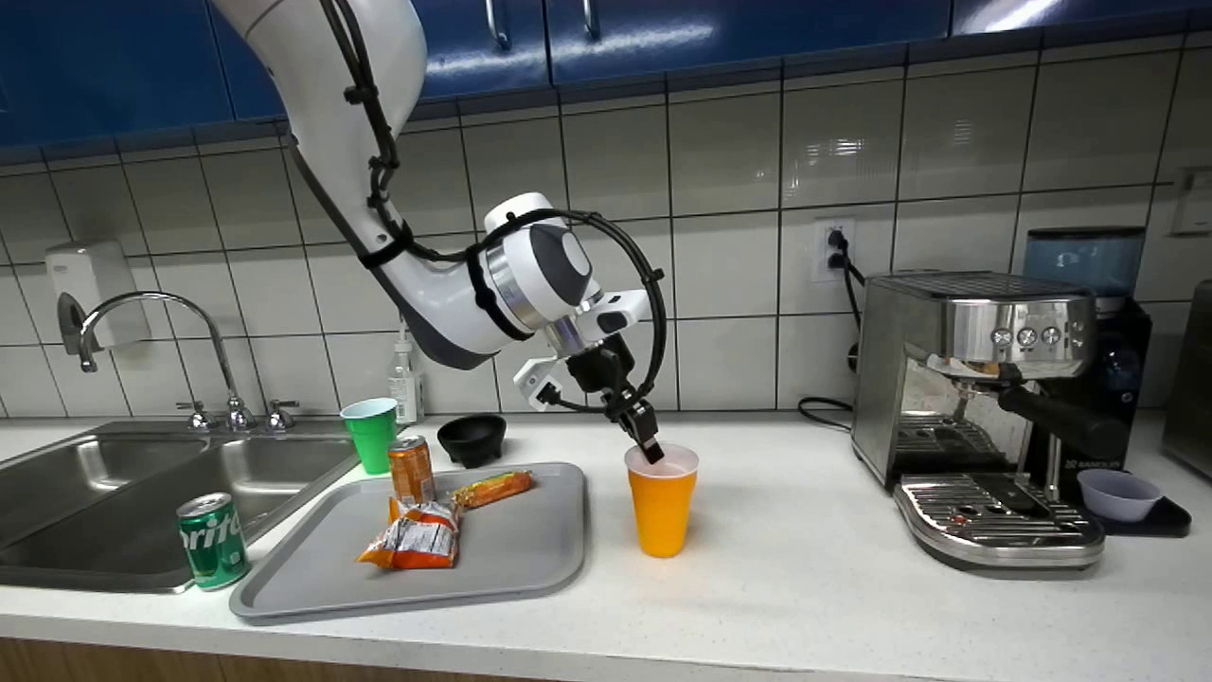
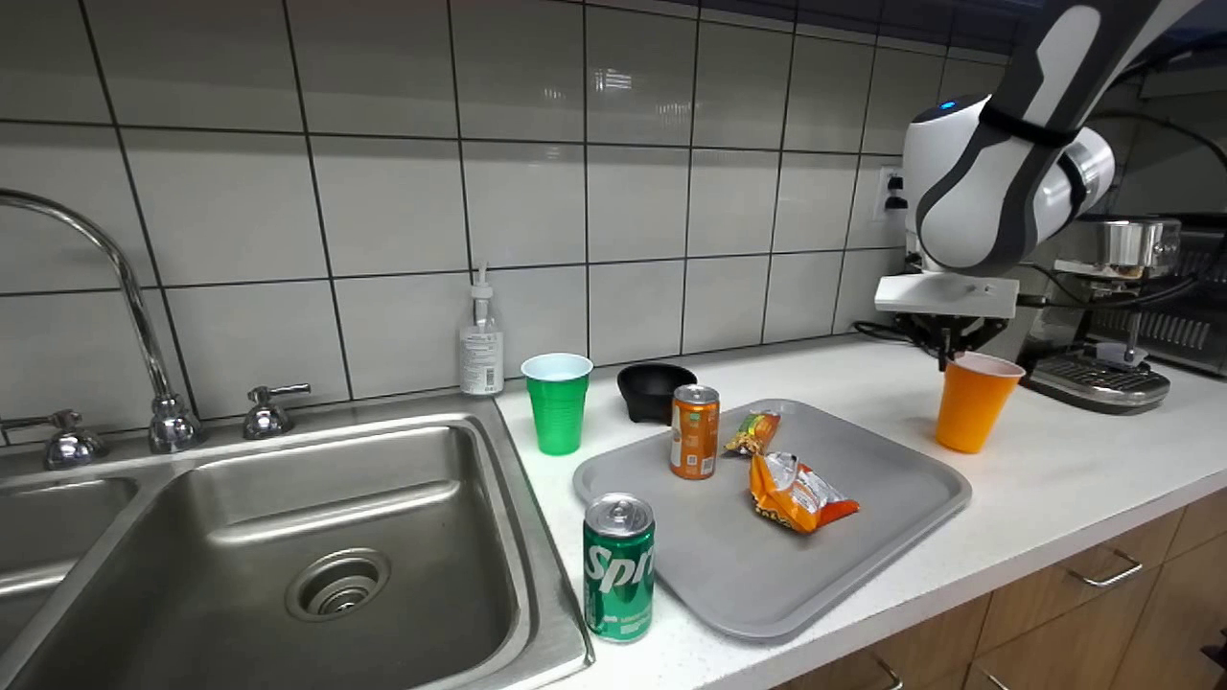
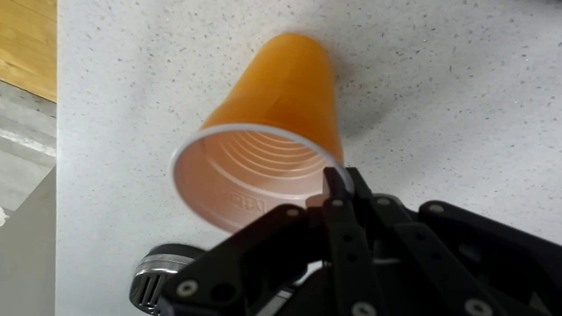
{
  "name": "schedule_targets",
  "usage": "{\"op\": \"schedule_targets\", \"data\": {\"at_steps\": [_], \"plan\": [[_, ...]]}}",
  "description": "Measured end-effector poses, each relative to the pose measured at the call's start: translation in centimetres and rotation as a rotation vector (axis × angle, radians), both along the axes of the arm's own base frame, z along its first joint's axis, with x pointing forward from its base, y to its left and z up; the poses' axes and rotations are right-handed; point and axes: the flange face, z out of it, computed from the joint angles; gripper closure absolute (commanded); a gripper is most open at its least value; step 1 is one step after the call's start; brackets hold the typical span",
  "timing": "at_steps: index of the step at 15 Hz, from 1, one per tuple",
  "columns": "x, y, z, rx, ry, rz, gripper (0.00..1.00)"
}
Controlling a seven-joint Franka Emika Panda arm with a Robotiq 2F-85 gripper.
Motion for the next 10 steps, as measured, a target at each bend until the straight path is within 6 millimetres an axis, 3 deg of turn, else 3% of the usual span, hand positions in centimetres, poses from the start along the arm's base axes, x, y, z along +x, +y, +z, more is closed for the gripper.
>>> {"op": "schedule_targets", "data": {"at_steps": [10], "plan": [[1.9,4.3,2.4,-0.003,-0.045,0.089,0.99]]}}
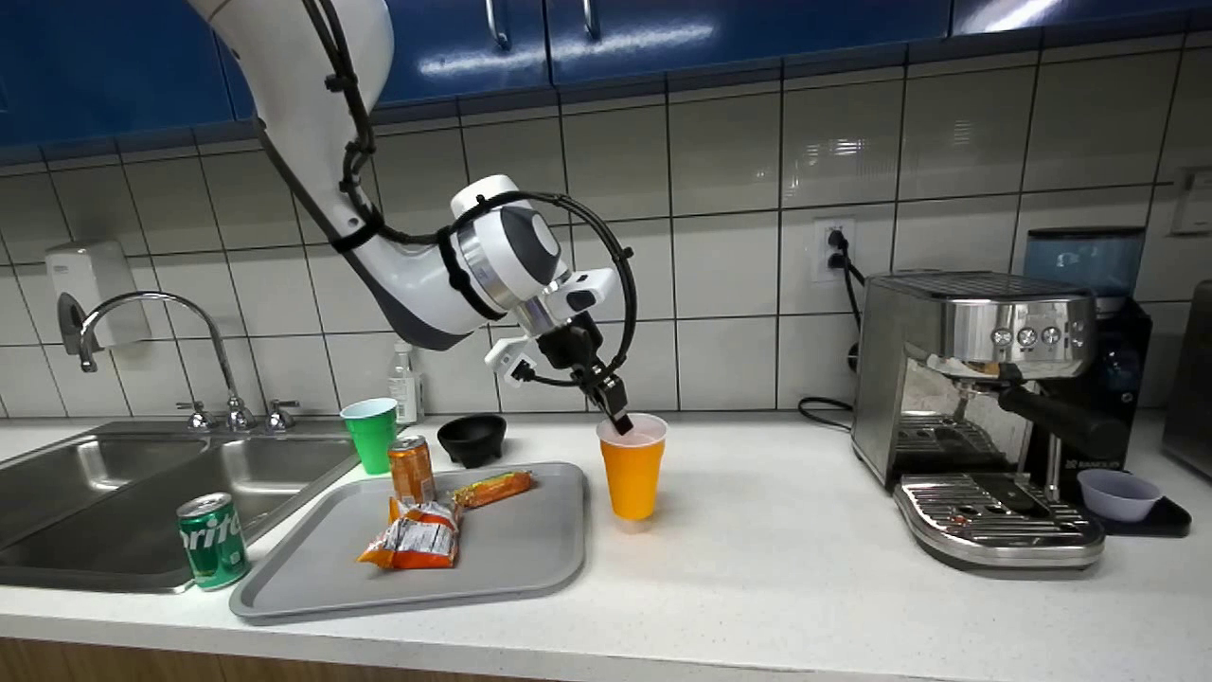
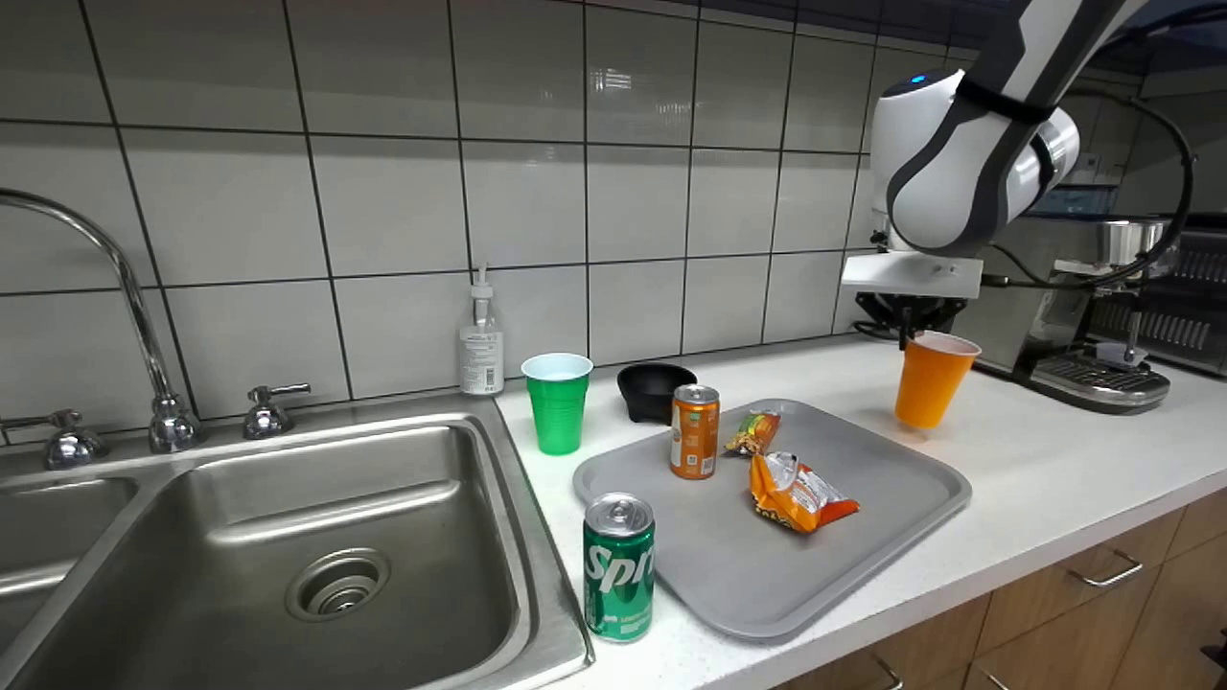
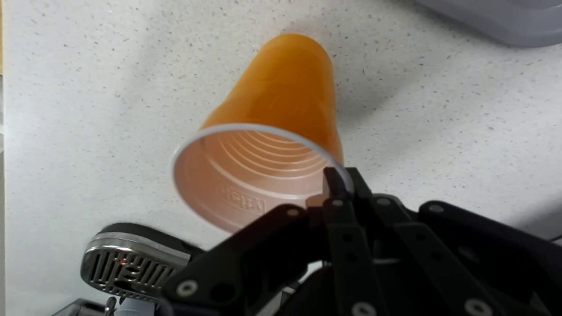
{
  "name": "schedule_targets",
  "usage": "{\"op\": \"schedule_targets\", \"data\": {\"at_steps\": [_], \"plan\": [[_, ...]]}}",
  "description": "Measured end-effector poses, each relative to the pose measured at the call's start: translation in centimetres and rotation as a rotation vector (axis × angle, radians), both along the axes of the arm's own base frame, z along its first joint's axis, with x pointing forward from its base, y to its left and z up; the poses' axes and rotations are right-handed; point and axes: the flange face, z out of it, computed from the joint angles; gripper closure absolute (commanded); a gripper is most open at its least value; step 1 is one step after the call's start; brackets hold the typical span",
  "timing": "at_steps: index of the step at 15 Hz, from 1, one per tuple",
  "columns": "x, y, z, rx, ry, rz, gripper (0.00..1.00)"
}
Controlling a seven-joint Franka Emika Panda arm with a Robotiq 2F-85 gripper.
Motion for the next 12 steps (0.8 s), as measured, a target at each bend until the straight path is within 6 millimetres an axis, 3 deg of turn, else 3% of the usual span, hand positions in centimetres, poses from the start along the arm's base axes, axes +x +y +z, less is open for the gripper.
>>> {"op": "schedule_targets", "data": {"at_steps": [12], "plan": [[0.1,7.0,0.1,-0.003,0.012,0.175,0.99]]}}
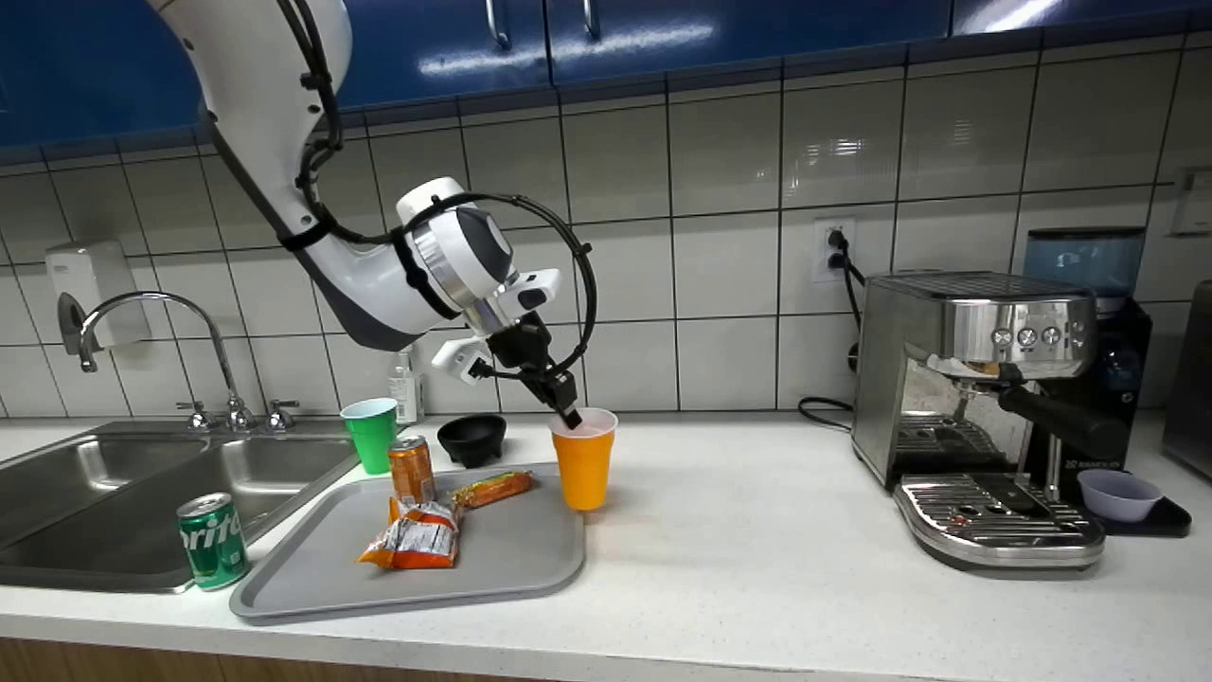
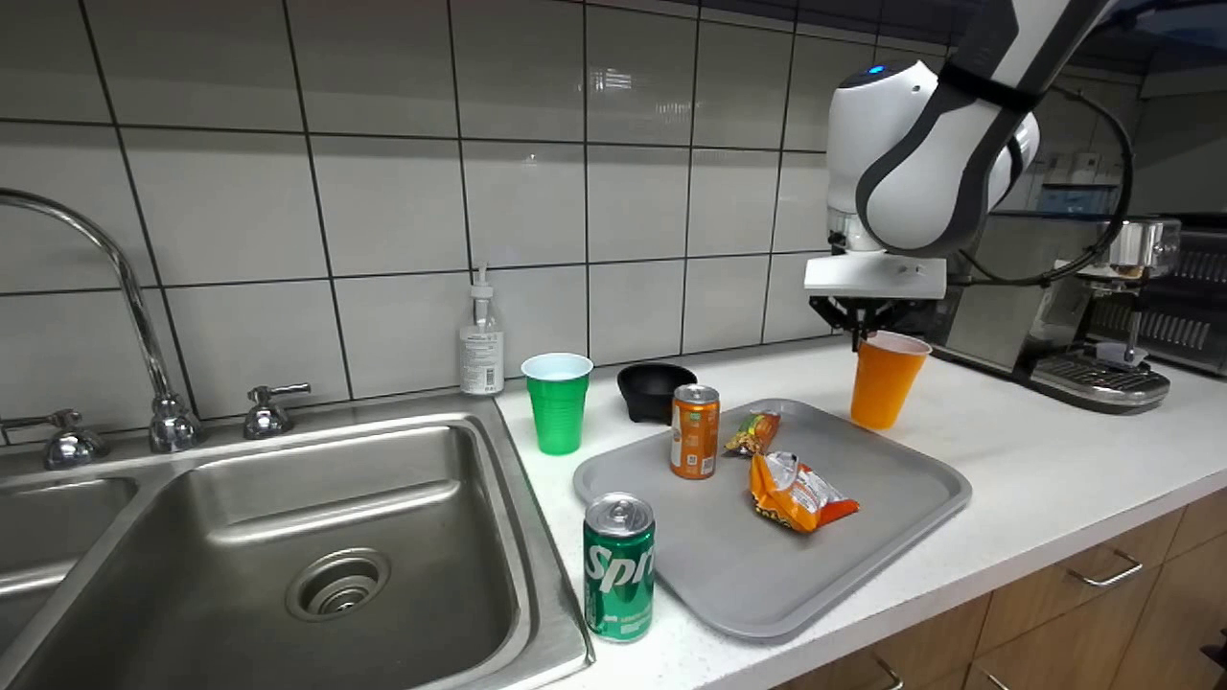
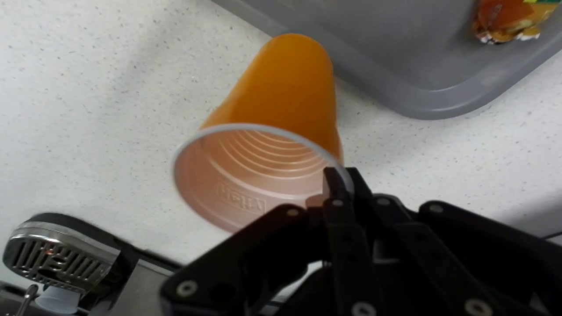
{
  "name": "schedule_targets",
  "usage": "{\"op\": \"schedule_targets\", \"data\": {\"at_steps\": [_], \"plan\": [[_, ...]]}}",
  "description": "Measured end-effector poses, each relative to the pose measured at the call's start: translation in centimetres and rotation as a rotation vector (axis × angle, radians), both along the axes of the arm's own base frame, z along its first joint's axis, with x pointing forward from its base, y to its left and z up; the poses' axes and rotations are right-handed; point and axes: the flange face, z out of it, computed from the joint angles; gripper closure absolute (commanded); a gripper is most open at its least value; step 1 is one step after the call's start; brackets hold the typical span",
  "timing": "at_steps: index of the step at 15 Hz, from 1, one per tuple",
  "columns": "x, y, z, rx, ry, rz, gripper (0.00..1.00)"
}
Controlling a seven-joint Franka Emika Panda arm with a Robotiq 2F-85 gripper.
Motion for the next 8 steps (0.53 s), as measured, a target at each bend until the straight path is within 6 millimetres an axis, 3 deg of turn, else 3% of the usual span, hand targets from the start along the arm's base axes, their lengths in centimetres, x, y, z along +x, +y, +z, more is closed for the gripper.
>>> {"op": "schedule_targets", "data": {"at_steps": [8], "plan": [[-1.5,4.9,-0.3,0.012,0.021,0.148,0.99]]}}
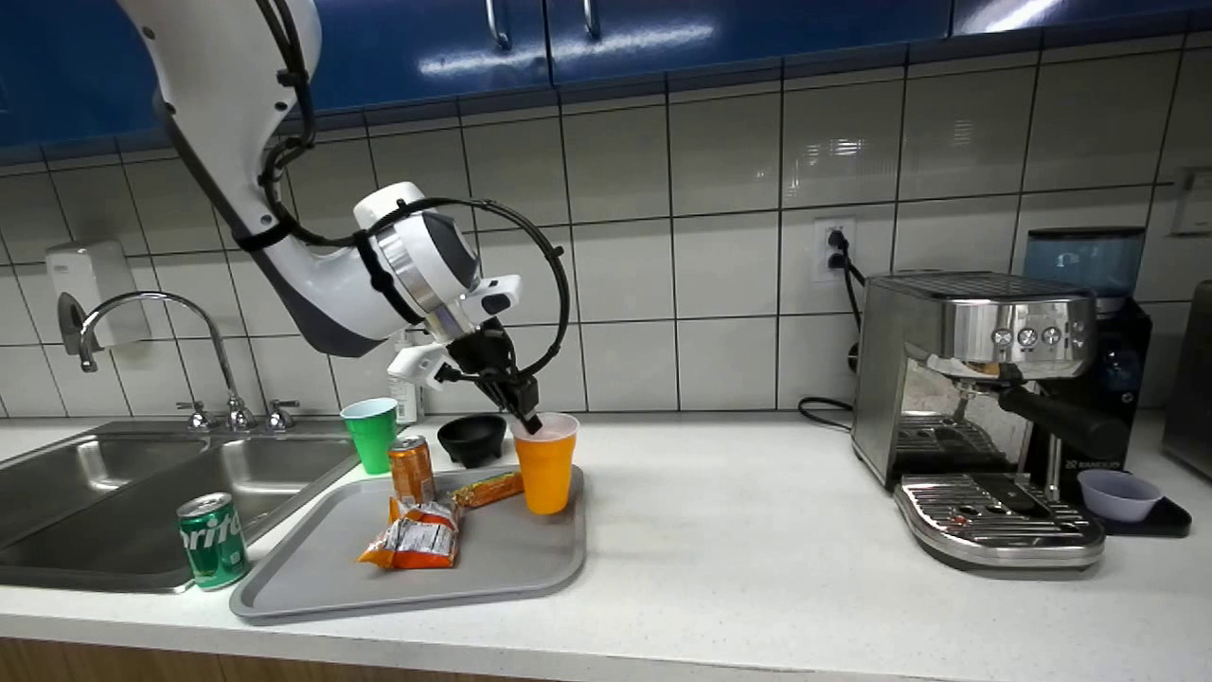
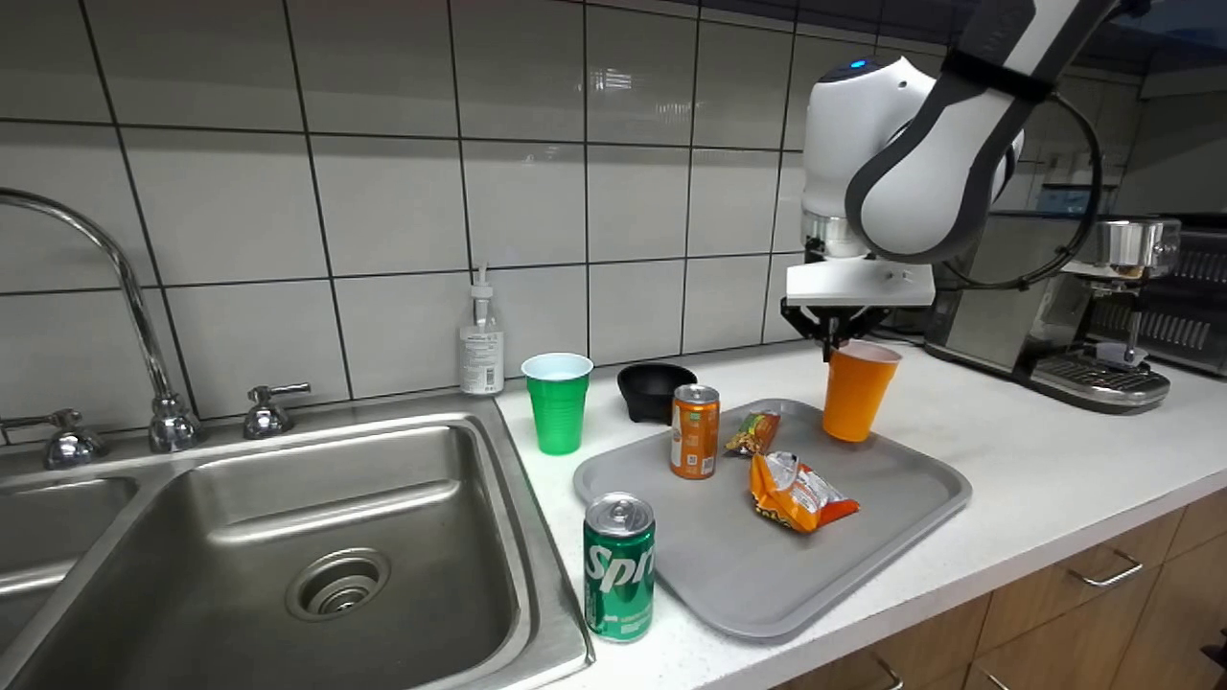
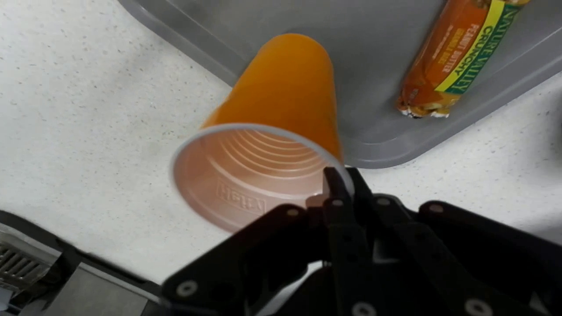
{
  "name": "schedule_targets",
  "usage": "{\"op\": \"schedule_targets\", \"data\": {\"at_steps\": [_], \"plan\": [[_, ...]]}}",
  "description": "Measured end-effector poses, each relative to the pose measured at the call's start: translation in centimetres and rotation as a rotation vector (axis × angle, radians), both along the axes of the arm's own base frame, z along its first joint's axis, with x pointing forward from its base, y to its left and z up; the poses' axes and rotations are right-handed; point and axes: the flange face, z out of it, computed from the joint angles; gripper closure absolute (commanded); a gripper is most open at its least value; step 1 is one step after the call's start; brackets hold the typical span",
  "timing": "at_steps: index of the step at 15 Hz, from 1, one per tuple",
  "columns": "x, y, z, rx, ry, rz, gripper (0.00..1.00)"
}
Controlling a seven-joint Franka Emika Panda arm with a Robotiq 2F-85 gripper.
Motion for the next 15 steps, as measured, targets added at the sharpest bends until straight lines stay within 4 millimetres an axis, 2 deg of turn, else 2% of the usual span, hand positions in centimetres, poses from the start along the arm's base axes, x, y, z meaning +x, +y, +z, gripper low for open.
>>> {"op": "schedule_targets", "data": {"at_steps": [6,15], "plan": [[-1.6,2.0,-0.8,0.01,0.028,0.101,0.99],[-2.6,2.8,-1.8,-0.001,0.062,0.17,0.99]]}}
